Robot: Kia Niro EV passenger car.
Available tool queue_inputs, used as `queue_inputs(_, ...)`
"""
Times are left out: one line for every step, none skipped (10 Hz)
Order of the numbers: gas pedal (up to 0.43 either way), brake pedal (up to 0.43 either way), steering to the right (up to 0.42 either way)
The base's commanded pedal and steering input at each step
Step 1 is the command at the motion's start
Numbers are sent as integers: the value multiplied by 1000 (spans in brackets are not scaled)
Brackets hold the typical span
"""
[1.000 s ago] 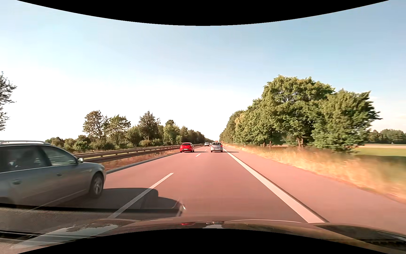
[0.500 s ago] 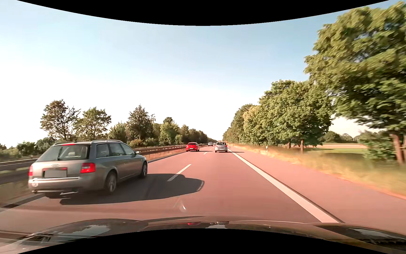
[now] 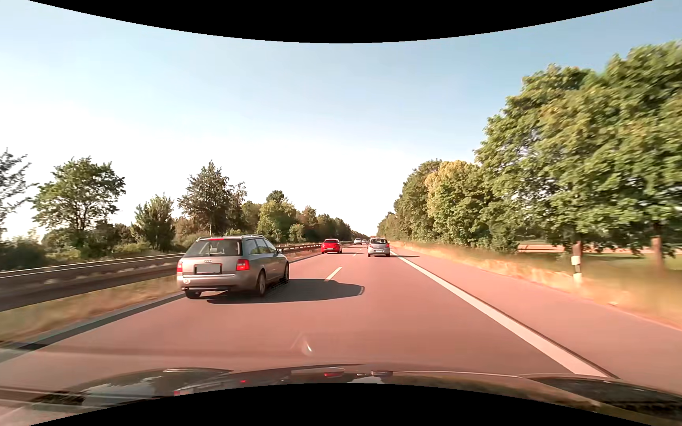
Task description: Follow the waypoints while adhering to traffic rules and regulations
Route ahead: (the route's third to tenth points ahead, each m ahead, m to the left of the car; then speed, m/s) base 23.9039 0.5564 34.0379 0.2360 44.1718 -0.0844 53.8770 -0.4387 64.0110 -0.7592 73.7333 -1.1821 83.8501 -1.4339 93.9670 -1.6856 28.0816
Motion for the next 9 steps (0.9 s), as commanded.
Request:
queue_inputs(189, 6, -6)
queue_inputs(189, 6, -6)
queue_inputs(189, 6, -6)
queue_inputs(189, 6, -6)
queue_inputs(189, 6, -6)
queue_inputs(197, 6, -4)
queue_inputs(209, 6, -2)
queue_inputs(209, 6, 1)
queue_inputs(240, 6, 1)
